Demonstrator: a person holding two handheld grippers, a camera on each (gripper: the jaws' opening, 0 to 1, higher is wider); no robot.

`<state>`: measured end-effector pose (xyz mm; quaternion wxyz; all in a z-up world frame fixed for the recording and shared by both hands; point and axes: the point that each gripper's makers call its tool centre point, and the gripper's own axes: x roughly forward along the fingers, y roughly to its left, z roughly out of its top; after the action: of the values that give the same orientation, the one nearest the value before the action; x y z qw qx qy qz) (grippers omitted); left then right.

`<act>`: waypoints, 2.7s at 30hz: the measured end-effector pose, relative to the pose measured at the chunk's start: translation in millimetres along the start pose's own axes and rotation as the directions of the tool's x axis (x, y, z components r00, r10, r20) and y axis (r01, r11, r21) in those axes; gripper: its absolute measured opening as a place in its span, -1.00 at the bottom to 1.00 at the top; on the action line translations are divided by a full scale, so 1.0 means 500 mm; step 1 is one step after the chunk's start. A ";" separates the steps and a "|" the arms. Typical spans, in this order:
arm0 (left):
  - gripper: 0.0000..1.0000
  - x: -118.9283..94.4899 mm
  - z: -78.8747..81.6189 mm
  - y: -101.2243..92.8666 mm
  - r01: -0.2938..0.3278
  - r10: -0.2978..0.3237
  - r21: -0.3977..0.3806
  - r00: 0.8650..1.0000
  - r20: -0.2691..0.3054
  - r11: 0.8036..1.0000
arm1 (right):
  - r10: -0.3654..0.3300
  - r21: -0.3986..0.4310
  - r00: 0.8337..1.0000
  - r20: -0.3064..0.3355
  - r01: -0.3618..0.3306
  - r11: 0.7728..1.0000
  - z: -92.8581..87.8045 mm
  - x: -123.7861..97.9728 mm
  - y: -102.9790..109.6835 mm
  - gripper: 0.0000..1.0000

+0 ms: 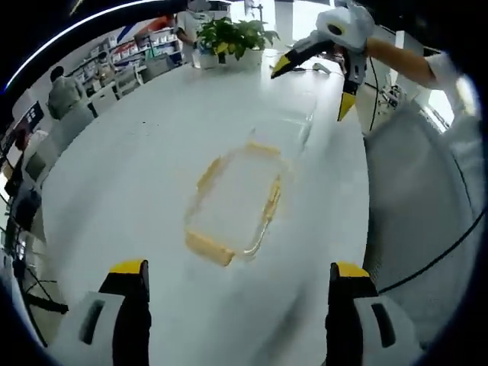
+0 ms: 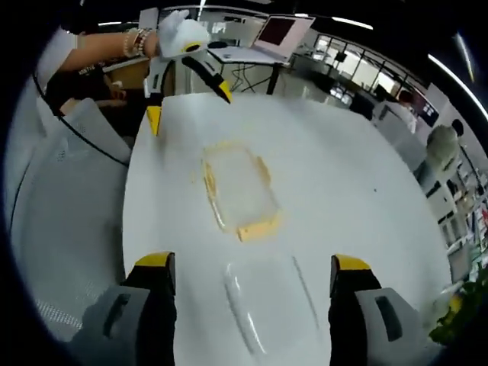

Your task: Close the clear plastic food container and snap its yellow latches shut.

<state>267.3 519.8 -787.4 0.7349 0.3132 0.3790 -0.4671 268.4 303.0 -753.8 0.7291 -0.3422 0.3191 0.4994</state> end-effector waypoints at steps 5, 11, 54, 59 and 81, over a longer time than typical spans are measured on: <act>0.67 0.030 -0.006 0.035 0.031 -0.030 0.019 0.997 -0.076 0.999 | 0.077 -0.005 0.996 -0.034 -0.078 0.997 0.019 0.035 -0.016 0.46; 0.52 0.057 0.024 0.061 0.095 -0.094 0.050 0.995 -0.023 0.994 | 0.155 -0.045 0.988 -0.026 -0.156 0.987 0.039 0.082 -0.017 0.44; -0.31 0.128 -0.012 0.063 0.254 -0.211 0.251 0.960 -0.184 0.934 | 0.212 -0.229 0.948 -0.238 -0.267 0.936 -0.012 0.218 -0.034 -0.25; -0.32 0.125 -0.011 0.061 0.249 -0.210 0.241 0.961 -0.178 0.938 | 0.214 -0.213 0.947 -0.241 -0.266 0.940 -0.014 0.221 -0.031 -0.27; -0.34 0.127 -0.013 0.064 0.258 -0.201 0.225 0.948 -0.246 0.940 | 0.200 -0.189 0.950 -0.240 -0.247 0.950 -0.013 0.218 -0.033 -0.30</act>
<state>312.7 508.1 -841.2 0.5826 0.4077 0.4288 -0.5572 315.4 348.9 -842.3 0.5864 -0.4338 0.3776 0.5704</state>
